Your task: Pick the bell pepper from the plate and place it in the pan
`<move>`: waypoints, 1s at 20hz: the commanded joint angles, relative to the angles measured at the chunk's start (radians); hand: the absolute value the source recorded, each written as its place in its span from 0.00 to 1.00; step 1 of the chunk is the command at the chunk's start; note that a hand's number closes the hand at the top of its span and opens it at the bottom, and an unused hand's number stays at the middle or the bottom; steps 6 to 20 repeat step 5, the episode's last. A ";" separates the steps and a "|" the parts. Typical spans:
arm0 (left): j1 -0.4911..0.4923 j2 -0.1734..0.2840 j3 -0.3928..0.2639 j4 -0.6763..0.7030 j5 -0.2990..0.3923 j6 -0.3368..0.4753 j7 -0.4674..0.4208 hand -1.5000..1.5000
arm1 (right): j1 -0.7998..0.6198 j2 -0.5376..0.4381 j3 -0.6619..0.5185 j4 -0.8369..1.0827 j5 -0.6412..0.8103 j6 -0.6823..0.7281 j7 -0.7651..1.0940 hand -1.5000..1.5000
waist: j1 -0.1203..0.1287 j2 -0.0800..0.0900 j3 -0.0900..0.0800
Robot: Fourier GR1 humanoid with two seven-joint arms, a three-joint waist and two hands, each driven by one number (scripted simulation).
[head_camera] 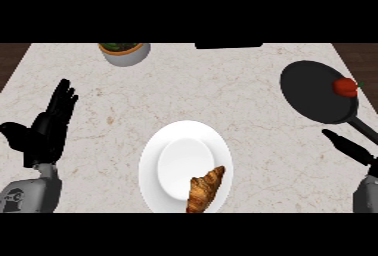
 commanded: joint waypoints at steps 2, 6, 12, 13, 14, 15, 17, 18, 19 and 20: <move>-0.024 -0.008 -0.013 -0.012 -0.005 0.005 0.028 0.50 | 0.227 0.116 0.104 -0.396 0.054 0.022 0.191 0.00 | 0.012 0.008 0.001; -0.045 0.025 0.020 0.005 0.034 -0.038 0.016 0.50 | 0.349 0.127 0.191 -0.605 0.090 -0.016 0.319 0.00 | 0.024 0.014 0.002; -0.045 0.025 0.020 0.005 0.034 -0.038 0.016 0.50 | 0.349 0.127 0.191 -0.605 0.090 -0.016 0.319 0.00 | 0.024 0.014 0.002; -0.045 0.025 0.020 0.005 0.034 -0.038 0.016 0.50 | 0.349 0.127 0.191 -0.605 0.090 -0.016 0.319 0.00 | 0.024 0.014 0.002; -0.045 0.025 0.020 0.005 0.034 -0.038 0.016 0.50 | 0.349 0.127 0.191 -0.605 0.090 -0.016 0.319 0.00 | 0.024 0.014 0.002; -0.045 0.025 0.020 0.005 0.034 -0.038 0.016 0.50 | 0.349 0.127 0.191 -0.605 0.090 -0.016 0.319 0.00 | 0.024 0.014 0.002; -0.045 0.025 0.020 0.005 0.034 -0.038 0.016 0.50 | 0.349 0.127 0.191 -0.605 0.090 -0.016 0.319 0.00 | 0.024 0.014 0.002; -0.045 0.025 0.020 0.005 0.034 -0.038 0.016 0.50 | 0.349 0.127 0.191 -0.605 0.090 -0.016 0.319 0.00 | 0.024 0.014 0.002; -0.045 0.025 0.020 0.005 0.034 -0.038 0.016 0.50 | 0.349 0.127 0.191 -0.605 0.090 -0.016 0.319 0.00 | 0.024 0.014 0.002; -0.045 0.025 0.020 0.005 0.034 -0.038 0.016 0.50 | 0.349 0.127 0.191 -0.605 0.090 -0.016 0.319 0.00 | 0.024 0.014 0.002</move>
